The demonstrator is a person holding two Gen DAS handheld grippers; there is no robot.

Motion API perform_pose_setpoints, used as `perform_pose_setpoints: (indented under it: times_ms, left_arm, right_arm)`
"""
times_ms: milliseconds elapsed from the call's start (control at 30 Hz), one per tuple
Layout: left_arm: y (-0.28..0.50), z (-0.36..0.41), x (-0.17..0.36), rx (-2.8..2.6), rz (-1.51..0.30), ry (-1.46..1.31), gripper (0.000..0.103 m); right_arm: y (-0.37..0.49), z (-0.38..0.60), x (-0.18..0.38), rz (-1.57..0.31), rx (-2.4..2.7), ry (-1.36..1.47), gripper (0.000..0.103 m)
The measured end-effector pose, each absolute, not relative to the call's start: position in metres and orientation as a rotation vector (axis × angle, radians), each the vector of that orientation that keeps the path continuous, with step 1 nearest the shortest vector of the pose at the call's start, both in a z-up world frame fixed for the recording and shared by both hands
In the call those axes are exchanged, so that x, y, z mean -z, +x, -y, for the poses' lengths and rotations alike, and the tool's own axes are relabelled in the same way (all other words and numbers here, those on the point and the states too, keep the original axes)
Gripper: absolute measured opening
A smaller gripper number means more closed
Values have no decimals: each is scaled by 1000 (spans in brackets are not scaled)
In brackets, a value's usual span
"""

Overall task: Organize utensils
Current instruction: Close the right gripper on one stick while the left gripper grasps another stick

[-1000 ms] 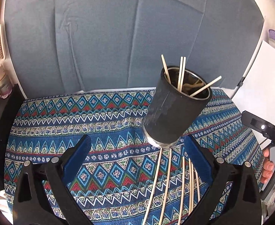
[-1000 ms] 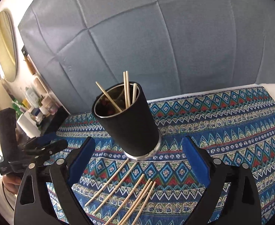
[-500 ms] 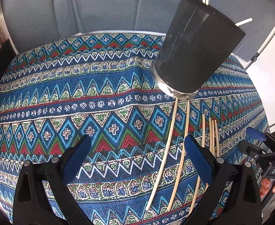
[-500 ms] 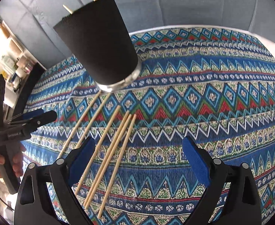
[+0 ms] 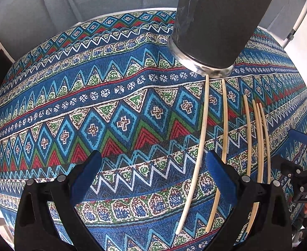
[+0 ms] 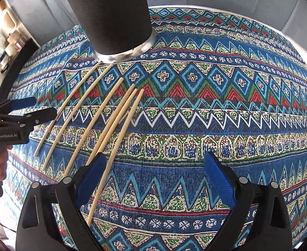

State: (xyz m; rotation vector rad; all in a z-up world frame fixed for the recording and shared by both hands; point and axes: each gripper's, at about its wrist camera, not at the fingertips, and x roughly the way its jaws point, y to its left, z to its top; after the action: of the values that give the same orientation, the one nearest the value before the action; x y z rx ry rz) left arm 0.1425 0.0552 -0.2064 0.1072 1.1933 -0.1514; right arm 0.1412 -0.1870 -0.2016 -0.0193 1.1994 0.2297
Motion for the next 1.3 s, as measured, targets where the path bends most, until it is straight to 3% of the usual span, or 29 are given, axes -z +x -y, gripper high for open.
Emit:
perform_pose_setpoints:
  times_ms: [400, 633, 667, 833, 867, 933, 1000, 1100, 1167, 1233, 1300]
  left_arm:
    - [147, -43, 218, 139, -1207, 163, 99]
    - [156, -44, 220, 140, -1237, 167, 99]
    - [157, -44, 220, 138, -1243, 166, 99]
    - [155, -46, 219, 161, -1248, 180, 96]
    - [154, -46, 218, 178, -1255, 194, 93]
    - [153, -48, 215, 212, -1268, 219, 85]
    - [151, -55, 210, 232, -1273, 233, 74]
    - [151, -72, 204, 223, -1279, 212, 46]
    - [151, -85, 202, 216, -1304, 184, 18]
    - [151, -99, 202, 210, -1334, 143, 8]
    - [149, -110, 202, 212, -1344, 105, 5]
  right_arm:
    - [142, 168, 209, -1215, -211, -129, 96]
    - [140, 173, 209, -1221, -202, -129, 92]
    - [140, 176, 209, -1217, -206, -133, 90]
    - [131, 189, 199, -1207, -251, -157, 51]
    - [130, 192, 197, -1207, -253, -159, 44]
    - [132, 203, 194, -1220, -240, -154, 18]
    - [135, 214, 193, -1229, -224, -173, 10]
    - [140, 226, 195, -1237, -187, -191, 8]
    - [141, 232, 195, -1244, -185, -178, 7]
    - [143, 235, 195, -1251, -183, -166, 5]
    - [141, 235, 194, -1264, -173, -137, 5]
